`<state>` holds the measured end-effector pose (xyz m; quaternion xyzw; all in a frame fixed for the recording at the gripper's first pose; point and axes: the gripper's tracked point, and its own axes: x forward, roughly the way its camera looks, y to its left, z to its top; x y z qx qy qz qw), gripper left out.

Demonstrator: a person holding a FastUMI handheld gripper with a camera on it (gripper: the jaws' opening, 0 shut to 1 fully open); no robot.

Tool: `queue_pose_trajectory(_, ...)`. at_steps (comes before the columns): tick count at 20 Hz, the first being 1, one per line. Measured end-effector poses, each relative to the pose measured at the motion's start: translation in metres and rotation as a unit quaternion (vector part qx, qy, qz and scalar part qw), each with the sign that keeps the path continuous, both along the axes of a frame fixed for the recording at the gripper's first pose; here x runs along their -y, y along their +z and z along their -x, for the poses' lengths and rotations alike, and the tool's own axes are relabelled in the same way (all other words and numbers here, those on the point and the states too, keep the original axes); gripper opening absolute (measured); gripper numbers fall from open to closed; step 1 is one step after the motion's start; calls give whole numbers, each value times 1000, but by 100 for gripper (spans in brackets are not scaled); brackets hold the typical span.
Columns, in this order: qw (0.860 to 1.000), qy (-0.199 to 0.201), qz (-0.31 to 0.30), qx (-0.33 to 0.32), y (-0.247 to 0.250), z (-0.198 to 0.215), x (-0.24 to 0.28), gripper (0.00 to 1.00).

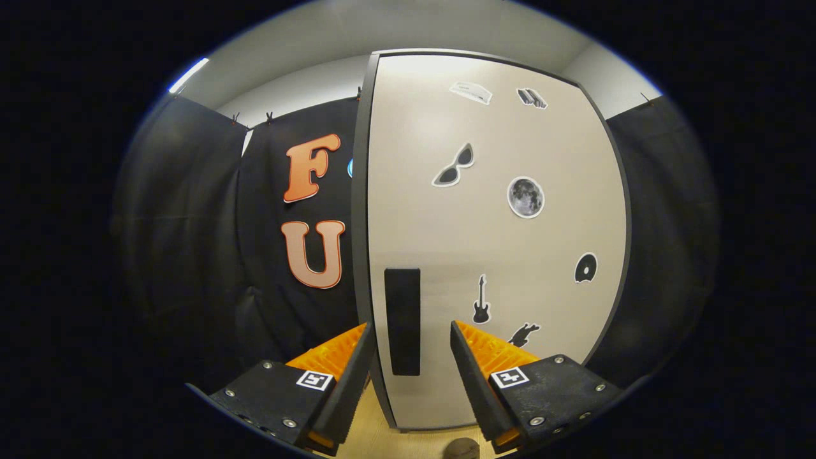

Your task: Open the shoe cabinet door, grab the shoes and put them into the shoe cabinet, then close the shoe cabinet door.

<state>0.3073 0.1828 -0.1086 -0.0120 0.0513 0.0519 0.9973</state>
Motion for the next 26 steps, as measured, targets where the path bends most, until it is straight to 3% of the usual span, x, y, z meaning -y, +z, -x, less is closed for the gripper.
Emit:
queue_pose_trajectory(6, 1000, 6, 8, -19, -21, -30, -10, 64)
queue_pose_trajectory(9, 1000, 7, 25, -10, -23, -35, -14, 44)
queue_pose_trajectory(11, 1000, 1, 29, -2, -22, -34, -14, 38)
queue_pose_trajectory(20, 1000, 11, 6, -26, -24, -28, -13, 30)
queue_pose_trajectory(26, 1000, 17, -1, -24, -17, -2, -7, 29)
